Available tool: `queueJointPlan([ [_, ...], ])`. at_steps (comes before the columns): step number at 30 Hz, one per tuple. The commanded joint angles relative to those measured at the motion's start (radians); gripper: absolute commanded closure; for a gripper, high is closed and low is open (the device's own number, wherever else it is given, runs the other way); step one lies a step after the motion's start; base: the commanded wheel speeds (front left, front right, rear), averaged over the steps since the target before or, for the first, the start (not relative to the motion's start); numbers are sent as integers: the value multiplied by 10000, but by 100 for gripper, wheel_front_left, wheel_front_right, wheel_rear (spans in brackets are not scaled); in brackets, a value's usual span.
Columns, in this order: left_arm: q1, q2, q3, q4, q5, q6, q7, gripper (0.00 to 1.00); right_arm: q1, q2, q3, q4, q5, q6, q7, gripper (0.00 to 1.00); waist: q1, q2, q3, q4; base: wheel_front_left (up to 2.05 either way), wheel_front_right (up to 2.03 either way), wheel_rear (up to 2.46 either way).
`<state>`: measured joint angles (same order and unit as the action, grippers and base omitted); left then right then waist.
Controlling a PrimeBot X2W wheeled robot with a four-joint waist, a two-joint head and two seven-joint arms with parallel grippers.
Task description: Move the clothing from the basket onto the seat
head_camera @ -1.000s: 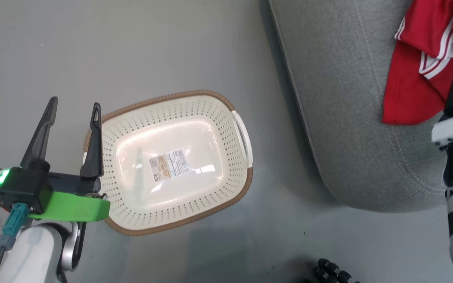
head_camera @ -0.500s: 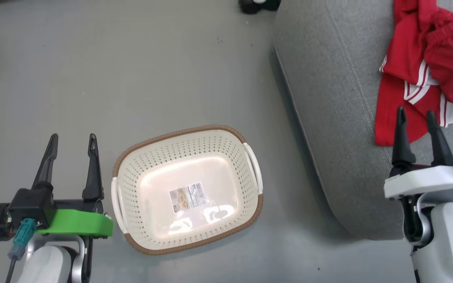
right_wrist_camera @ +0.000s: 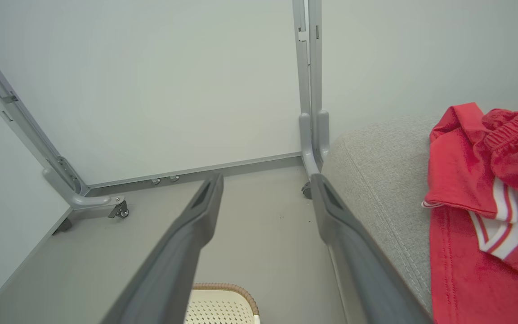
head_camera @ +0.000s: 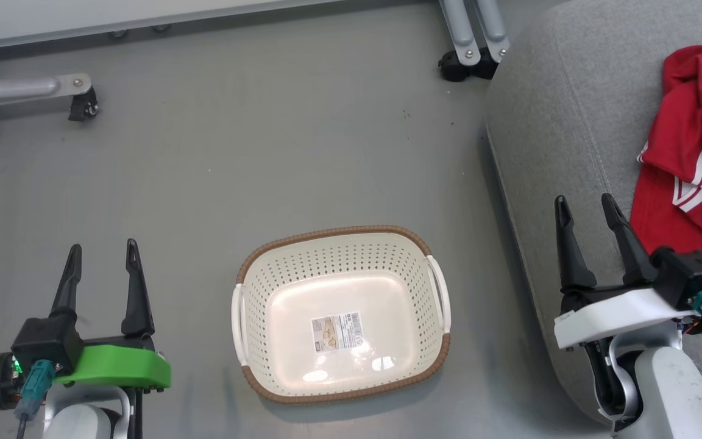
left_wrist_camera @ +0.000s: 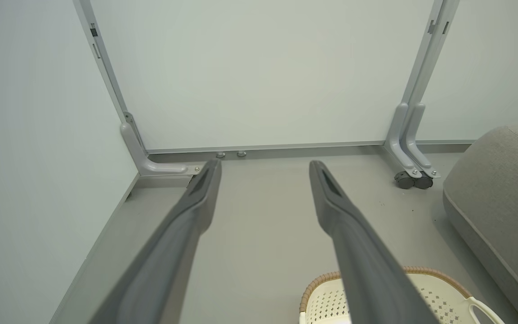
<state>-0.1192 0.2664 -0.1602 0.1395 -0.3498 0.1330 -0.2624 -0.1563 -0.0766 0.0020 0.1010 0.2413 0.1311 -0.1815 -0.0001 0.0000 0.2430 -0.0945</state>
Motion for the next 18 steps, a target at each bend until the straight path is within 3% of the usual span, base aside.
queueJointPlan([
  [1,212,-65,81,38,145,-36,-28,0,243,4,52,-191,-129,-7,97,0,1,0,-491,456,0,0,0],
  [18,1327,-705,345,301,826,-502,-29,0,1783,88,185,-1249,-535,-7,1094,0,1,0,-2074,732,0,0,0],
])
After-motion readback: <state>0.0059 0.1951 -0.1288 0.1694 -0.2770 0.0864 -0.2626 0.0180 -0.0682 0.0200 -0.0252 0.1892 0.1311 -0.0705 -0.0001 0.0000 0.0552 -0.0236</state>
